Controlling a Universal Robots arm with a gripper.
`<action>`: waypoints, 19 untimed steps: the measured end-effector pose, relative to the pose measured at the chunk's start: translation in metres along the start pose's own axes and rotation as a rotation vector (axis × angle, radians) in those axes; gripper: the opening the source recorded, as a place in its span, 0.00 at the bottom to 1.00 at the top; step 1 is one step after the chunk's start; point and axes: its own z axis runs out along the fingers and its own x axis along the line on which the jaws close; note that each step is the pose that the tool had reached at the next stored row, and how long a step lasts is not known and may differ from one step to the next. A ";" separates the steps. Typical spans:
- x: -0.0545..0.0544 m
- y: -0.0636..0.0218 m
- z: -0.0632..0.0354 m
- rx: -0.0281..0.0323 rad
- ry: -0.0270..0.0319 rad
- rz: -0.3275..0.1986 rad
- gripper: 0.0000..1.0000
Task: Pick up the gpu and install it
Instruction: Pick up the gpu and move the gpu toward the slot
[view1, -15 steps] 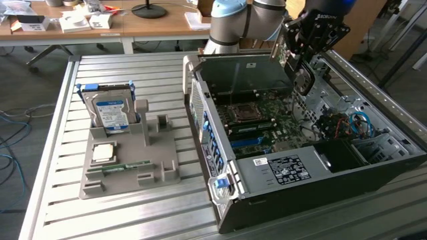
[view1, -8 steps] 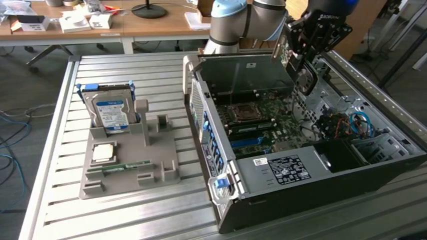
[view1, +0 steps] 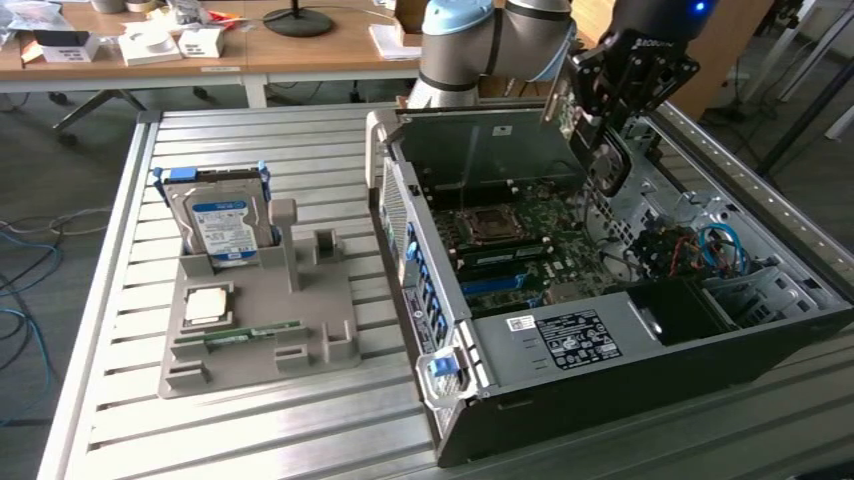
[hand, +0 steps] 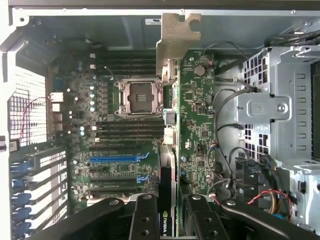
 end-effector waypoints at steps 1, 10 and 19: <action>0.000 -0.0001 0.0014 0.0000 0.0000 0.000 0.26; 0.000 -0.0002 0.0049 -0.0001 0.0000 -0.001 0.26; 0.000 -0.0007 0.0122 0.0000 0.0001 0.000 0.26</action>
